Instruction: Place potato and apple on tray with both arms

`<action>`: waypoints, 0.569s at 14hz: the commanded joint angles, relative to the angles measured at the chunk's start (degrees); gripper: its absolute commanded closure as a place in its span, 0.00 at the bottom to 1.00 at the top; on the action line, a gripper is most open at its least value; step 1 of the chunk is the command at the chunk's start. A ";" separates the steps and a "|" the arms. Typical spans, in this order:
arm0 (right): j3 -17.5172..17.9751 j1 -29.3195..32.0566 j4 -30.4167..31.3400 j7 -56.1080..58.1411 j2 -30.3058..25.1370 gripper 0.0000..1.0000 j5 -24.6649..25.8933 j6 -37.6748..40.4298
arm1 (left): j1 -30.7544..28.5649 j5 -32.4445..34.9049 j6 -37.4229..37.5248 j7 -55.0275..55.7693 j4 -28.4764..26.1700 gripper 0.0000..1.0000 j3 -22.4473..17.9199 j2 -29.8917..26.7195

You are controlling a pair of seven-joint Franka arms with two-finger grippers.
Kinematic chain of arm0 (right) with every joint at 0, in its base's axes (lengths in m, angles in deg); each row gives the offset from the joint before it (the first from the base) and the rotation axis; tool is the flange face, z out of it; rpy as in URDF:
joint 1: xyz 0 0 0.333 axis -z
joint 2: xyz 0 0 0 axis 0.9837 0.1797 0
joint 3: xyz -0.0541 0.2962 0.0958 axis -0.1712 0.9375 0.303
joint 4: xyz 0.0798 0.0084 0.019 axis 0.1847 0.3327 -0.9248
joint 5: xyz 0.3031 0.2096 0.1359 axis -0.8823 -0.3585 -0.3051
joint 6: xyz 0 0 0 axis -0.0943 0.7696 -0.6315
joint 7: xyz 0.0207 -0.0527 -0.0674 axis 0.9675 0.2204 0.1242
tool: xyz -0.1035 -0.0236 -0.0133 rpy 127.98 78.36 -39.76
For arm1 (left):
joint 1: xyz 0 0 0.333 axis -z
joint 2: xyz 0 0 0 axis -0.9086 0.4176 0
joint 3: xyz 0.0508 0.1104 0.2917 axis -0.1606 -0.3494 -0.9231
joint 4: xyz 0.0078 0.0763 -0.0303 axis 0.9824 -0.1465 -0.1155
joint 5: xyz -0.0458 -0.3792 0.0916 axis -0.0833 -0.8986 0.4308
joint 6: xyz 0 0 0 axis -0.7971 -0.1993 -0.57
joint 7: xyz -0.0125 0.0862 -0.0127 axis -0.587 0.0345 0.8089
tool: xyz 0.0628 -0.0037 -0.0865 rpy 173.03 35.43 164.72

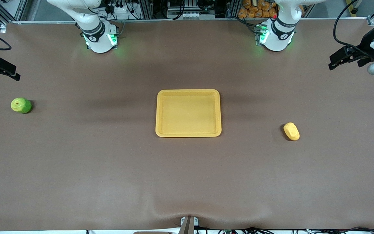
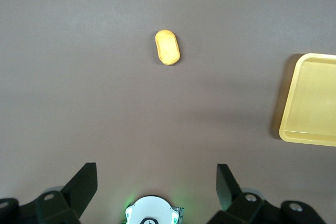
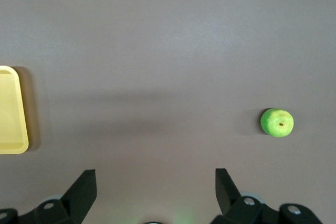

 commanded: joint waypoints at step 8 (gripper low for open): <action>0.13 0.28 0.17 -0.49 -0.43 0.00 -0.19 1.20 | -0.25 -0.33 1.42 -2.50 3.44 0.00 -0.15 2.69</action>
